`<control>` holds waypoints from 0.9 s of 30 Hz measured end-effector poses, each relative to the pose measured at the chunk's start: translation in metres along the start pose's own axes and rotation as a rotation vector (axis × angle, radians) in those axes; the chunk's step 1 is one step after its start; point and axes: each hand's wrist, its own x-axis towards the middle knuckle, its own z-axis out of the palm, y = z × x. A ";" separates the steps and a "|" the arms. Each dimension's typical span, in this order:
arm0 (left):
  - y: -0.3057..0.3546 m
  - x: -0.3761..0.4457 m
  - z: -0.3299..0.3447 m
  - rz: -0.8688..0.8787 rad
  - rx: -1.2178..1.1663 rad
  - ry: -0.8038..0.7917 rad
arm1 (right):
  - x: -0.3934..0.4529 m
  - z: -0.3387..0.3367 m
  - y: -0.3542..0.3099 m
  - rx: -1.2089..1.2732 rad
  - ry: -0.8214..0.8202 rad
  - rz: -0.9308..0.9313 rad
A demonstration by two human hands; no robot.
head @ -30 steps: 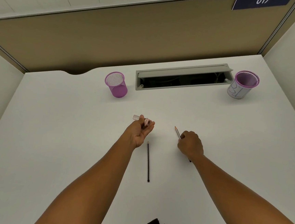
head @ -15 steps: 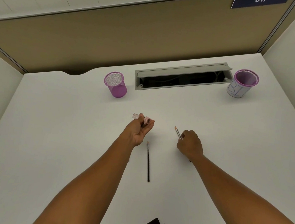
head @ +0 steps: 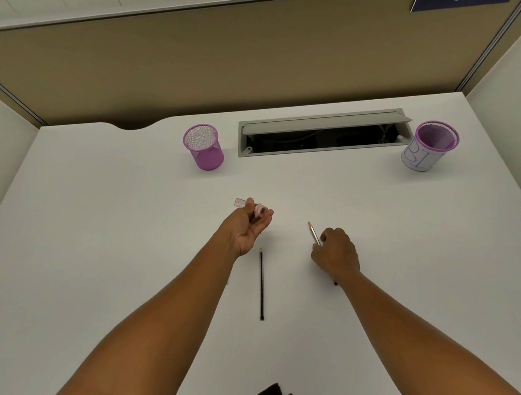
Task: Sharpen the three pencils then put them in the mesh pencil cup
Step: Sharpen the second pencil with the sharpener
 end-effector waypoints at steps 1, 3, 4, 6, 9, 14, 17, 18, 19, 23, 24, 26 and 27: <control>0.000 0.000 0.000 -0.001 0.001 0.000 | 0.000 0.000 0.000 0.001 0.002 0.000; 0.000 0.000 0.000 -0.002 -0.001 0.002 | 0.001 0.000 0.000 0.005 0.003 0.001; 0.000 0.001 -0.001 -0.004 -0.001 0.003 | 0.001 0.000 0.001 0.006 0.001 0.003; 0.000 0.000 -0.001 -0.006 0.002 0.005 | 0.000 0.000 0.000 0.003 -0.002 0.003; 0.000 0.001 -0.002 -0.005 -0.001 0.002 | -0.003 0.000 -0.006 0.005 0.051 -0.021; 0.000 0.002 -0.005 -0.001 -0.018 0.004 | -0.011 0.009 -0.031 0.034 0.032 -0.118; 0.001 0.001 -0.006 -0.010 -0.024 0.001 | -0.015 0.016 -0.048 0.029 -0.056 -0.152; 0.001 0.000 -0.006 -0.012 -0.031 -0.001 | -0.017 0.018 -0.053 0.021 -0.086 -0.157; 0.001 0.000 -0.007 -0.013 -0.034 0.000 | -0.019 0.020 -0.057 0.014 -0.112 -0.156; 0.002 0.001 -0.011 -0.016 -0.047 0.005 | -0.028 0.029 -0.072 -0.027 -0.202 -0.150; 0.002 0.001 -0.012 -0.019 -0.046 0.006 | -0.030 0.032 -0.075 -0.035 -0.224 -0.150; 0.002 0.001 -0.014 -0.020 -0.040 0.008 | -0.035 0.035 -0.081 -0.060 -0.274 -0.145; 0.002 0.001 -0.015 -0.019 -0.041 0.011 | -0.037 0.037 -0.083 -0.078 -0.295 -0.145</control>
